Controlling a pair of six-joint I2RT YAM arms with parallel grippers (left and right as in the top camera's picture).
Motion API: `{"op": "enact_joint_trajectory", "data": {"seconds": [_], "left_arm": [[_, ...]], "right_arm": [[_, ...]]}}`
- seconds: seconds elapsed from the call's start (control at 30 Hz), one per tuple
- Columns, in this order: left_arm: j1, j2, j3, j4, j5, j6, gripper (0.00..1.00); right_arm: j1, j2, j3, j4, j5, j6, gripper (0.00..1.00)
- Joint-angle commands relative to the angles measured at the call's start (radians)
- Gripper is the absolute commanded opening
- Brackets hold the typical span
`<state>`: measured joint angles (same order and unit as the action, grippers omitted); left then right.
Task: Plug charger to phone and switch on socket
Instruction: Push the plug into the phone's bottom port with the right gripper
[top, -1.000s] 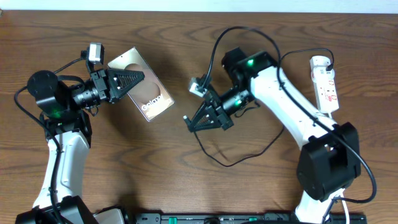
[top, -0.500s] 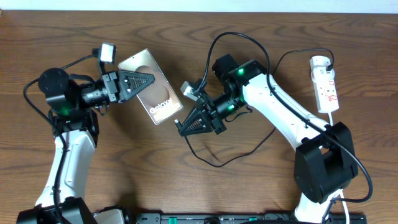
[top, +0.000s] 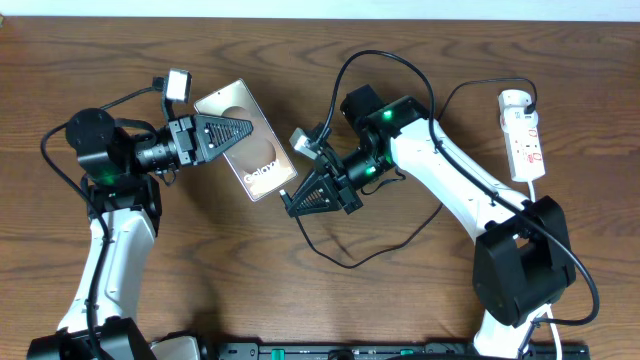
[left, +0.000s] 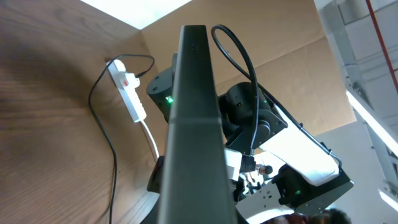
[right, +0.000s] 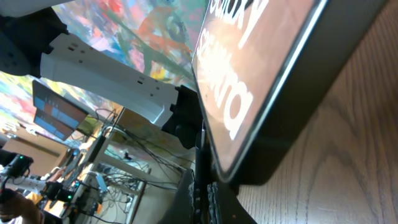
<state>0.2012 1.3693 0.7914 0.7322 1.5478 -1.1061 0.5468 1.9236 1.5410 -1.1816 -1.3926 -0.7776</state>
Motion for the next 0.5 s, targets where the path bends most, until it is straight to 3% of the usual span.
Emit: {"op": "enact_joint_trajectory", "data": {"seconds": [0.0,0.47], "left_arm": [[-0.023,-0.006,0.011,0.011,0.023,0.033,0.07],[-0.024,-0.006,0.011,0.011,0.023,0.033,0.07]], "right_arm": [[0.010,-0.006,-0.006,0.017,-0.035,0.032,0.01],[0.010,-0.006,-0.006,0.038,-0.032,0.053,0.01]]}}
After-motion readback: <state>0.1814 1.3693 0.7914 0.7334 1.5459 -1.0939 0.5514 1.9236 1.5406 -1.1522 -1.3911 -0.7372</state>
